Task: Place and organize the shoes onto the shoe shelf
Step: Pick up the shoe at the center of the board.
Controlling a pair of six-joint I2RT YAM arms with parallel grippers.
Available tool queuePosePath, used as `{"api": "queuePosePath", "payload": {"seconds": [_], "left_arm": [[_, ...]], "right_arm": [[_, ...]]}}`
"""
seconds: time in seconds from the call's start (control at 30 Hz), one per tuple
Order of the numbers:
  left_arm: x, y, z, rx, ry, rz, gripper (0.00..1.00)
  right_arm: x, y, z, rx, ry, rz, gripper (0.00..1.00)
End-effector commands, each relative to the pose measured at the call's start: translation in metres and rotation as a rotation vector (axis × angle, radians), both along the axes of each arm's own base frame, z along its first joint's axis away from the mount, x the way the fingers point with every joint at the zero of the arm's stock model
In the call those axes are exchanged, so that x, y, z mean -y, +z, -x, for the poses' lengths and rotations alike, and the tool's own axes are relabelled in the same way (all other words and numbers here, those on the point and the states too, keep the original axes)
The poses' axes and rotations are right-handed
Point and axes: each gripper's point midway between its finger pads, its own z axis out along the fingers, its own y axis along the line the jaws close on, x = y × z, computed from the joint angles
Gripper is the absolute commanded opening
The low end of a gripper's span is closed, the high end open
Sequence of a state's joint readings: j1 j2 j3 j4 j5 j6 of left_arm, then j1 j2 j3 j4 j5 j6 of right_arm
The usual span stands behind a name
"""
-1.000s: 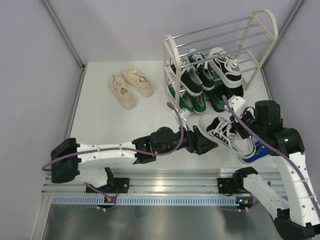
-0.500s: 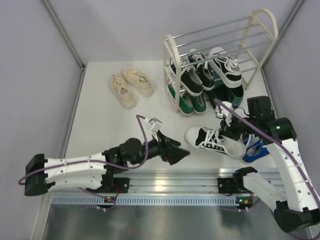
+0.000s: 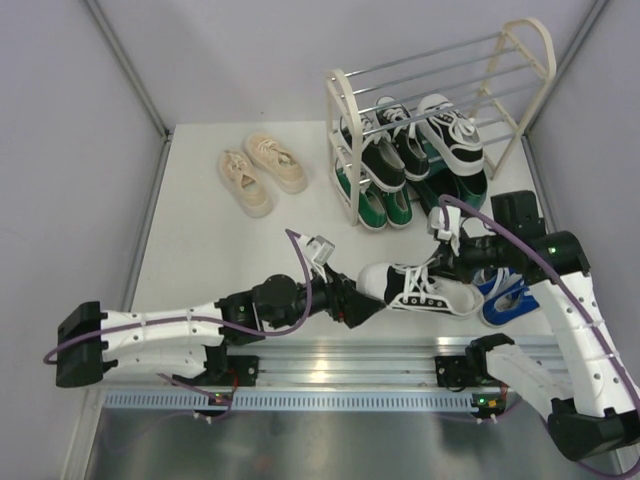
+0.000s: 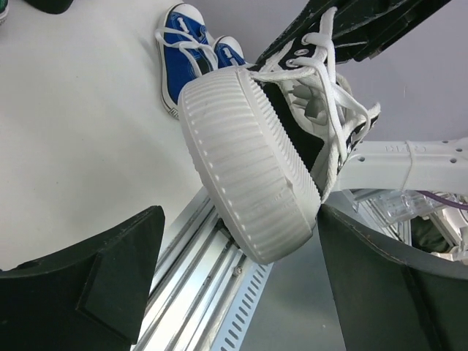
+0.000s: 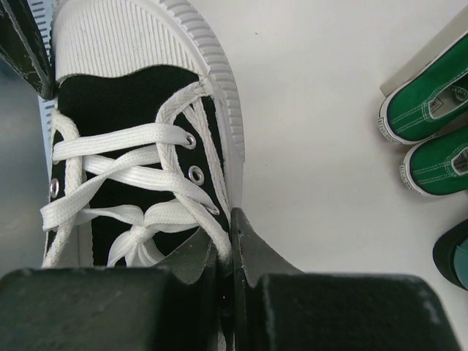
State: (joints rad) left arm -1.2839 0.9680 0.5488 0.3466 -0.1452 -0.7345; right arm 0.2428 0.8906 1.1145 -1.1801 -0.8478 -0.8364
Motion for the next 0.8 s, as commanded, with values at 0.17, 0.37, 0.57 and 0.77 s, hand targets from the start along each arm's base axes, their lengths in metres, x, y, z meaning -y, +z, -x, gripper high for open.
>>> {"api": "queuePosePath", "payload": {"seconds": [0.17,0.37,0.57,0.77], "left_arm": [[0.018,0.056,-0.007,-0.031,0.013,0.206,0.82],[0.022,0.044,-0.016,-0.107,0.052,0.200,0.47],[0.018,0.033,-0.028,-0.158,0.117,0.194,0.00],[-0.010,0.031,-0.043,-0.192,0.200,0.280,0.00]], "right_arm": [[-0.013,0.013,0.002,0.051,0.066,-0.066,0.00],[-0.012,0.010,0.000,0.069,0.055,-0.060,0.02],[-0.010,0.010,0.001,0.058,0.036,-0.056,0.15],[0.010,0.022,-0.019,0.079,-0.224,-0.040,0.99]]}}
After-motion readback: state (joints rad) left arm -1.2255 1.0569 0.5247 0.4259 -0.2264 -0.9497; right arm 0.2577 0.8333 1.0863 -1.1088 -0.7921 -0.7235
